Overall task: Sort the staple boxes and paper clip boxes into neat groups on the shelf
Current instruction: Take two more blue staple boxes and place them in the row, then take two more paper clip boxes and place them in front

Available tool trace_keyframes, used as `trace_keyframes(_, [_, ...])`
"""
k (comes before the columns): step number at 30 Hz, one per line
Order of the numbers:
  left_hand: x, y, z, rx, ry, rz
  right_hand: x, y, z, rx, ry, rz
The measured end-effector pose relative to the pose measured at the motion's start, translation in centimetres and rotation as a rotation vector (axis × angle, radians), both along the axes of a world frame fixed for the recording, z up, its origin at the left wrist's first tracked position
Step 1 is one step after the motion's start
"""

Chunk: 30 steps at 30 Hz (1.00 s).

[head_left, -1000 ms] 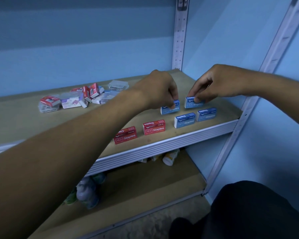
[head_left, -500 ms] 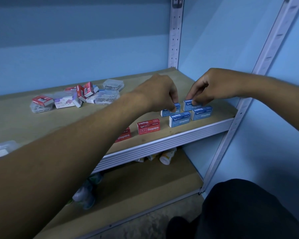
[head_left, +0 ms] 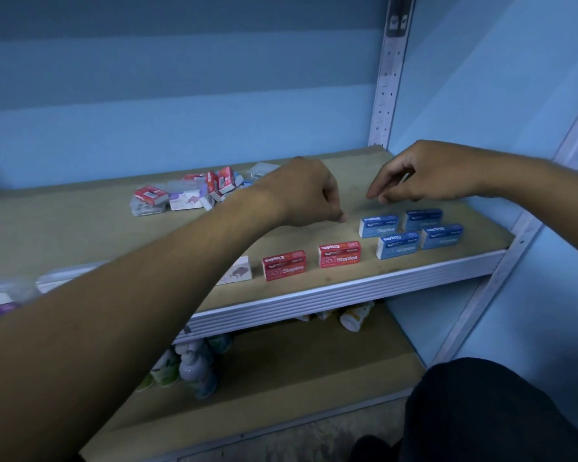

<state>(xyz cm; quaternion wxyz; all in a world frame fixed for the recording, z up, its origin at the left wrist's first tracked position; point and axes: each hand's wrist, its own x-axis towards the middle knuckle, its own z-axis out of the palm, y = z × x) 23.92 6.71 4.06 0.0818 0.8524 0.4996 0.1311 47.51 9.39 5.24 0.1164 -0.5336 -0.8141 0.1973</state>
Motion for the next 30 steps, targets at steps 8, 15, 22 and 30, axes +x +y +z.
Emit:
trace_keyframes(8, [-7.7, -1.0, -0.4, -0.012, 0.087, 0.131, -6.2, 1.2, -0.3, 0.05, -0.095, 0.113])
trace_keyframes(15, [-14.6, -0.7, -0.6, -0.044, 0.138, 0.279, -10.1, 2.2, -1.0, 0.057, -0.132, 0.126])
trace_keyframes(22, [-20.0, 1.4, -1.1, 0.017, 0.251, 0.422, -13.6, 3.4, -1.9, 0.026, -0.129, 0.129])
trace_keyframes(30, [-22.1, 3.7, -2.3, 0.011, 0.223, 0.423, -16.9, 4.9, -2.9, 0.091, -0.165, 0.143])
